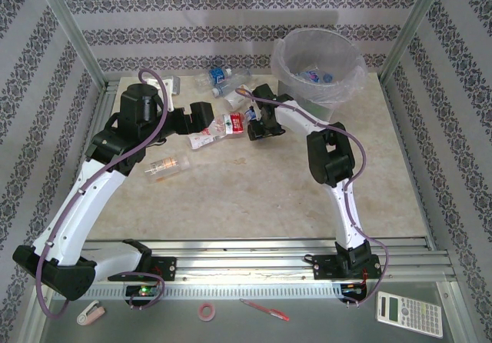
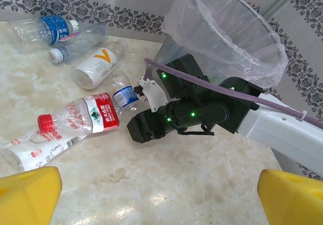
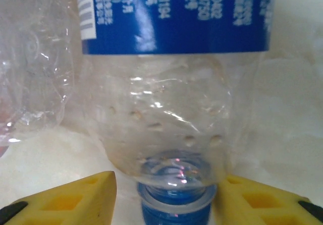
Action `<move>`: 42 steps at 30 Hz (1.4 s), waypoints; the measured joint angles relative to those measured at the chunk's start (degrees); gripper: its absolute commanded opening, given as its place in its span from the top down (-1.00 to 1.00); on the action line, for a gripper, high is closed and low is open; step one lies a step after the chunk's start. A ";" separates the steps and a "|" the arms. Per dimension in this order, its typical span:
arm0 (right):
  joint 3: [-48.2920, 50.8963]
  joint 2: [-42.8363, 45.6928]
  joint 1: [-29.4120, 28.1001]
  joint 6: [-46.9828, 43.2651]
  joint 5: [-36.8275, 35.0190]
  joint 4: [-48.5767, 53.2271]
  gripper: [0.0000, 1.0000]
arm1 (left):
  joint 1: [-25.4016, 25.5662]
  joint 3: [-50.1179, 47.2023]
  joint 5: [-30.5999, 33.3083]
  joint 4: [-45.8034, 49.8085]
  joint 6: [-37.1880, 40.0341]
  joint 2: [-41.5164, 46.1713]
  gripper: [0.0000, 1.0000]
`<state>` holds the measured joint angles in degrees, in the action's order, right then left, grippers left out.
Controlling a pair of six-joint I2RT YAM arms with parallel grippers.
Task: Throw the plastic bottles in the bin
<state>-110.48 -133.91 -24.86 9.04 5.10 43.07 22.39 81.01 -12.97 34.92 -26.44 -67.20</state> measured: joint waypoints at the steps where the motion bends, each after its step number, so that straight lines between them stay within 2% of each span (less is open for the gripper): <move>1: 0.00 0.02 0.00 -0.07 -0.20 -0.04 0.10 | 0.00 0.00 0.00 0.11 0.11 0.02 -0.99; 9: 1.84 1.07 0.00 -0.46 -0.83 -0.85 0.58 | 0.00 0.00 0.00 0.52 0.35 0.61 -0.99; 16: 7.43 4.83 -0.02 -0.68 -0.83 -1.20 0.78 | 0.00 0.00 -0.04 0.50 0.37 0.68 -0.99; 32: 21.88 22.93 -2.10 -0.02 -2.36 -2.89 0.92 | 0.00 0.00 -0.72 -0.61 0.39 -0.76 -0.99; 42: 25.40 33.51 -4.94 1.51 -2.73 -4.83 0.95 | 0.00 -0.17 -1.97 -3.34 0.33 -3.02 -0.99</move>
<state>-85.08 -100.40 -29.80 10.55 2.37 38.24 22.39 80.84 -14.94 31.57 -26.11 -70.22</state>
